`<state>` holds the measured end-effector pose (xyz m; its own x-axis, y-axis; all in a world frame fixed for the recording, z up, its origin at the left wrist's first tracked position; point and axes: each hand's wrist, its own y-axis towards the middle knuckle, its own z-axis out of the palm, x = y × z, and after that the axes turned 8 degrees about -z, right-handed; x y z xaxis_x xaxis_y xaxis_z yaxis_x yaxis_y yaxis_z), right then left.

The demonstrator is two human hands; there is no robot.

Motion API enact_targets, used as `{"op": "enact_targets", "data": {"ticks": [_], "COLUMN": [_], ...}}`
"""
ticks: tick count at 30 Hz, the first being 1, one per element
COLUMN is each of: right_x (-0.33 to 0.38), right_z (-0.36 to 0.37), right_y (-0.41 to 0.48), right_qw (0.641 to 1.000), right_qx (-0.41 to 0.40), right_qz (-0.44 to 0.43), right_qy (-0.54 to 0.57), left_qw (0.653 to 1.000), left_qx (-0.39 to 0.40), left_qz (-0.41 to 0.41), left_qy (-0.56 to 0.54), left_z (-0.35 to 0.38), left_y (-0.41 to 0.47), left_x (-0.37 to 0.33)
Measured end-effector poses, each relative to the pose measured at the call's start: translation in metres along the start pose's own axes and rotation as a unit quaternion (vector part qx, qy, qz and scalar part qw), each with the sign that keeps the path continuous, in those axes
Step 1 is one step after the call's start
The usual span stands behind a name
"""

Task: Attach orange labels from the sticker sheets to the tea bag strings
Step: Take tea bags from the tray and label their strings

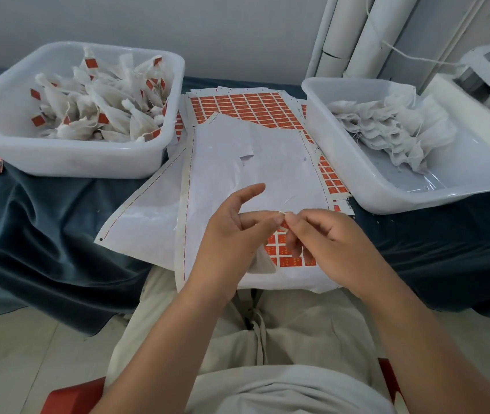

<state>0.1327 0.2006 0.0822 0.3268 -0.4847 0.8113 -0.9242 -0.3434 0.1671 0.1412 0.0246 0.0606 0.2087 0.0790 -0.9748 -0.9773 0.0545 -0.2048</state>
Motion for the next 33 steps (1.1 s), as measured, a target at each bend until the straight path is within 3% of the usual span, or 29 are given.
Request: {"op": "enact_targets", "data": {"ticks": [15,23,28,33], "right_x": [0.003,0.003,0.001,0.002], "right_z": [0.012,0.019,0.016,0.011], "right_y": [-0.002,-0.006,-0.005,-0.003], "right_qw": [0.998,0.998,0.998,0.998], "right_qx": [-0.051,-0.035,-0.036,-0.035], "right_qz": [-0.022,-0.018,-0.014,-0.009], "right_qy": [0.035,0.039,0.042,0.042], "left_qw": [0.999,0.998,0.988,0.969], "left_qx": [0.005,-0.017,-0.102,-0.186], "left_qz": [0.008,0.040,0.063,0.123], "left_qy": [-0.039,0.049,0.093,0.103], "left_z": [-0.003,-0.006,-0.031,-0.094], "left_y": [0.002,0.004,0.007,0.036], "left_x": [0.002,0.006,-0.014,-0.086]}}
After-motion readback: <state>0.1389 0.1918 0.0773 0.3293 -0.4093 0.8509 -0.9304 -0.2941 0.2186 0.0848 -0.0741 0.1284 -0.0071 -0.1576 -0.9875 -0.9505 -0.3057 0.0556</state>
